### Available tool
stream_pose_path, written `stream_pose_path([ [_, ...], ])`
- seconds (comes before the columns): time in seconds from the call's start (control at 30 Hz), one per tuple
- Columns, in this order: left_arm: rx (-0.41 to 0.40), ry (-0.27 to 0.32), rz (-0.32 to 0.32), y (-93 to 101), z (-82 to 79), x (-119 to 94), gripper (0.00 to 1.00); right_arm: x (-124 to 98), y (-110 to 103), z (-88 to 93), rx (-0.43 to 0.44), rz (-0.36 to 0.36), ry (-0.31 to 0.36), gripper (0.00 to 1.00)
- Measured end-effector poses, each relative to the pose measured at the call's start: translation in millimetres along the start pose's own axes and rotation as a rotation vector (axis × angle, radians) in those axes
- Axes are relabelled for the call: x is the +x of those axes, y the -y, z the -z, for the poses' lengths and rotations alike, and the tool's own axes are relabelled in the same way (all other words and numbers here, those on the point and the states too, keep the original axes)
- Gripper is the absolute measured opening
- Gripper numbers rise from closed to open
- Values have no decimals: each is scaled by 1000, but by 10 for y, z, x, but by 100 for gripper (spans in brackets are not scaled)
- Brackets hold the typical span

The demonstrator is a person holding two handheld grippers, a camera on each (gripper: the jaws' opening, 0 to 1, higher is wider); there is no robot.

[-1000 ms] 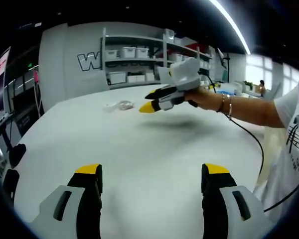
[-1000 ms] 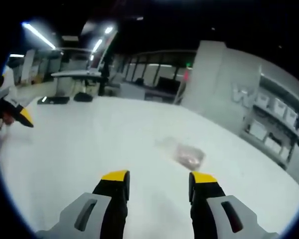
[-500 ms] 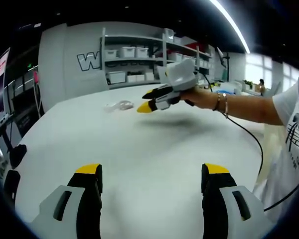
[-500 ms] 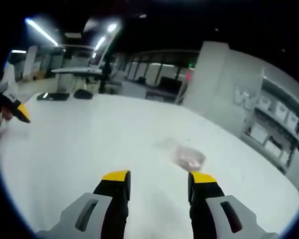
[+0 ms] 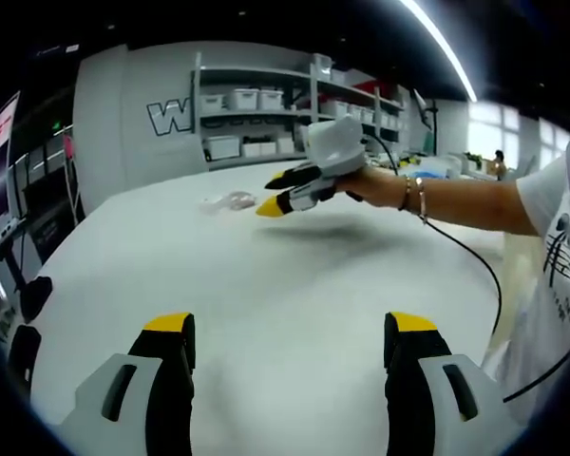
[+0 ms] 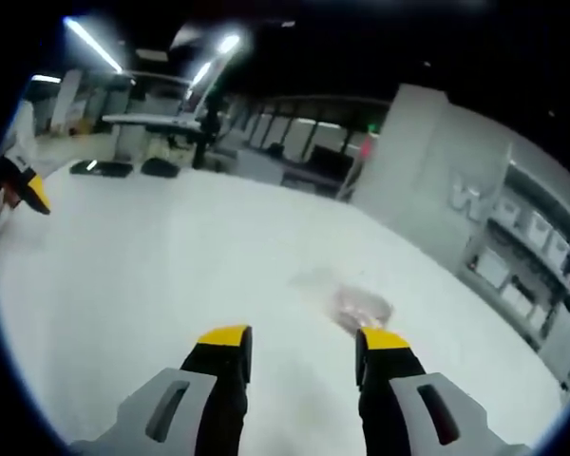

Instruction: Open the resealable bag by pulling the two sides of the seal apart until the entire bag opening is separated and visibly accessible.

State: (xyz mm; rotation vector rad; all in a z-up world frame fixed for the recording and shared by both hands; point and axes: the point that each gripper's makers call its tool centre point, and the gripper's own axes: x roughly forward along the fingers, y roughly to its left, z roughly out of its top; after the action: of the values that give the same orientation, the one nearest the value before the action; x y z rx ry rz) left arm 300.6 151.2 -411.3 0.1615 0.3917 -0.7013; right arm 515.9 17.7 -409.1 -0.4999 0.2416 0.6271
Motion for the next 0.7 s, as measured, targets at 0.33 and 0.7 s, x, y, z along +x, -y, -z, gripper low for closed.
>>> stream_pose_path([
  [0.33, -11, -4, -4, -43, 47, 14, 81, 104, 42, 41, 9, 3, -9, 41],
  [0.7, -11, -5, -7, -74, 42, 17, 81, 221, 85, -2, -22, 8, -7, 40],
])
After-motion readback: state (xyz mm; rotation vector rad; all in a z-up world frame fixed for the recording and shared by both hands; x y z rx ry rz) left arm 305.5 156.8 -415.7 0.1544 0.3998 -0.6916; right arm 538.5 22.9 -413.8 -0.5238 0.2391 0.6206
